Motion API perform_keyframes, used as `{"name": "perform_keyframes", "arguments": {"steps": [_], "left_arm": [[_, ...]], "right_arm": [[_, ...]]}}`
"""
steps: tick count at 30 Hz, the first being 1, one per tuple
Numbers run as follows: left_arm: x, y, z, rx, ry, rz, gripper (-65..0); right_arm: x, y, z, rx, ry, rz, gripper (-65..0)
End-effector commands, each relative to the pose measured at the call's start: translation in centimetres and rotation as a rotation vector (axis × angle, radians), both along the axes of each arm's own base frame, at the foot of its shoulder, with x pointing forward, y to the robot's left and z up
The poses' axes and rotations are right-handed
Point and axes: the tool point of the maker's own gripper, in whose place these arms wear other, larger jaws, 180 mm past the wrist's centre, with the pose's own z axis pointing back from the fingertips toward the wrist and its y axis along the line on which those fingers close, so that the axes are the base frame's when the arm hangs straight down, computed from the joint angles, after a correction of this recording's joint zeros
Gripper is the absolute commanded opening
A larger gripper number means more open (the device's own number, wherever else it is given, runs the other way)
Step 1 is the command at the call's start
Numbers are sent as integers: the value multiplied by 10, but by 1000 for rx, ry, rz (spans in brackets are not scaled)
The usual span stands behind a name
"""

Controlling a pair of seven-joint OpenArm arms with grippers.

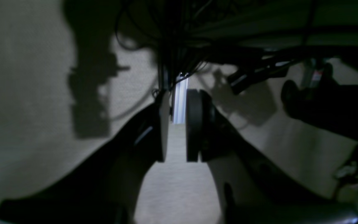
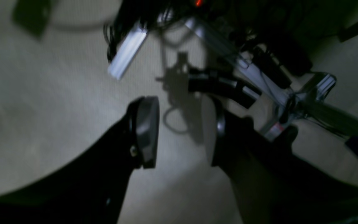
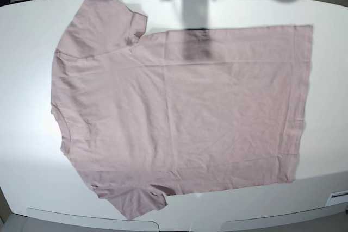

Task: Fold the T-shirt properly
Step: 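Move both grippers toward the shirt's shoulder corners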

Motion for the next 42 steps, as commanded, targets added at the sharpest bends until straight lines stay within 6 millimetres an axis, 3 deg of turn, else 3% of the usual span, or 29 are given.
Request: {"name": "perform_keyframes", "arguments": {"steps": [1, 5, 11, 16, 23, 32, 37, 42], "left_arm": [[-8, -3, 8, -18, 20, -3, -555], [-5, 6, 17, 32, 40, 52, -555], [25, 7, 32, 67, -36, 53, -555], [54, -1, 51, 57, -125, 29, -555], [70, -5, 63, 51, -179, 16, -555], [71, -8, 63, 48, -181, 35, -555], [74, -7, 62, 60, -191, 20, -555], [97, -4, 58, 118, -251, -47, -555]], "right_arm": [[5, 7, 11, 14, -24, -32, -409], [55, 26, 38, 50, -176, -48, -409], [107, 27, 72, 14, -359, -94, -409], [133, 32, 92, 19, -452, -89, -409], [157, 27, 93, -5, -495, -118, -409], [168, 1, 103, -141, -588, -159, -409], [181, -25, 117, -296, -687, -159, -409], [206, -66, 132, -450, -791, -163, -408]]}}
